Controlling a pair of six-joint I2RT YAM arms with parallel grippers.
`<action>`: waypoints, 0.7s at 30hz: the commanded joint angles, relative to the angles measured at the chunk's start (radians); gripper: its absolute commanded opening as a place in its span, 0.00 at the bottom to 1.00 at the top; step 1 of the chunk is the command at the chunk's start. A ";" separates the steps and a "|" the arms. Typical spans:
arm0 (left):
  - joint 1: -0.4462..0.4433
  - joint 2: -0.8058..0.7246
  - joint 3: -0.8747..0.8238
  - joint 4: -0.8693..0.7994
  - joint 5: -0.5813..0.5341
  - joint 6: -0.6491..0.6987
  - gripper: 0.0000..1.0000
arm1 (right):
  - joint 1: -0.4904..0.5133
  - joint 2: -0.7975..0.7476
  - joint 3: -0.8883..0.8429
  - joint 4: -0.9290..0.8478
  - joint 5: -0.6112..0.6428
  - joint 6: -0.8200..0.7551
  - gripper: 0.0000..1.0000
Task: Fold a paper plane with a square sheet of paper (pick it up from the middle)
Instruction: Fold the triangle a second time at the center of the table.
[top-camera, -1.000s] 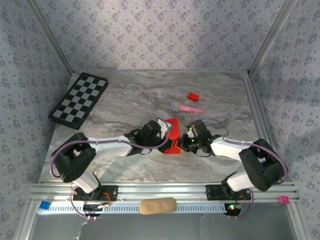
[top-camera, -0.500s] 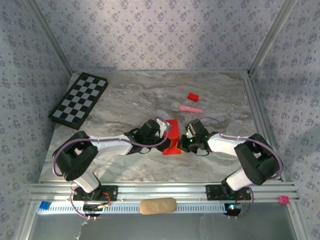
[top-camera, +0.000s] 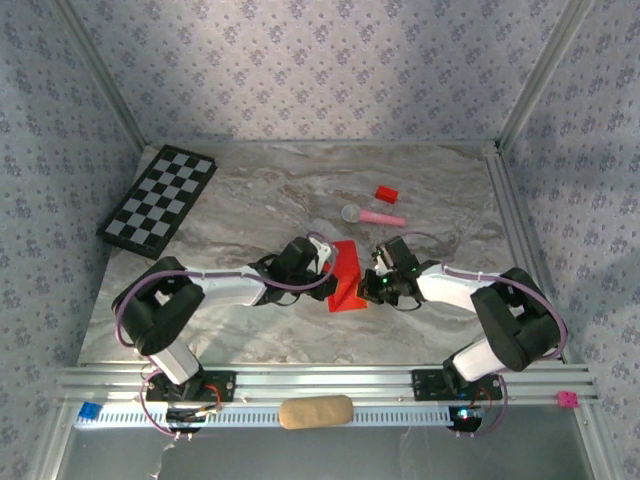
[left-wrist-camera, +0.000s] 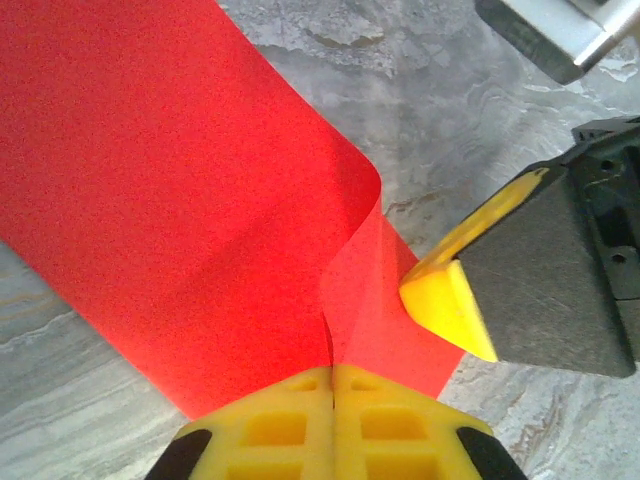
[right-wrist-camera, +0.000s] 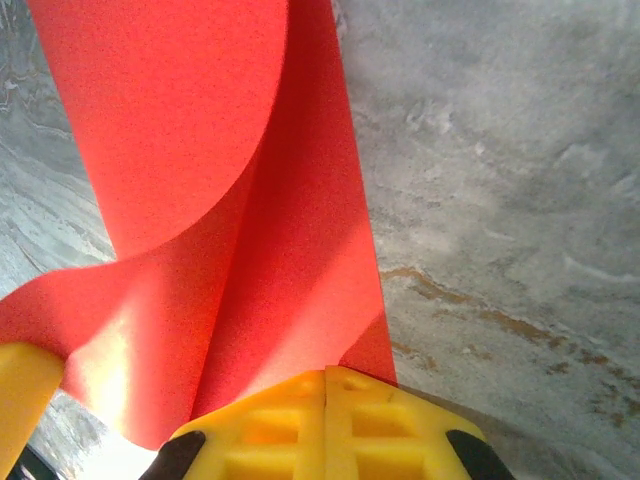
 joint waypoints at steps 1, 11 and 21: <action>0.006 0.021 0.028 -0.022 -0.041 0.033 0.00 | -0.007 0.015 0.002 -0.099 0.026 -0.026 0.00; 0.005 0.027 0.050 -0.065 -0.109 0.118 0.00 | -0.005 0.024 0.012 -0.104 0.018 -0.029 0.00; 0.007 0.049 0.085 -0.086 -0.123 0.158 0.00 | 0.001 0.031 0.012 -0.099 0.018 -0.025 0.00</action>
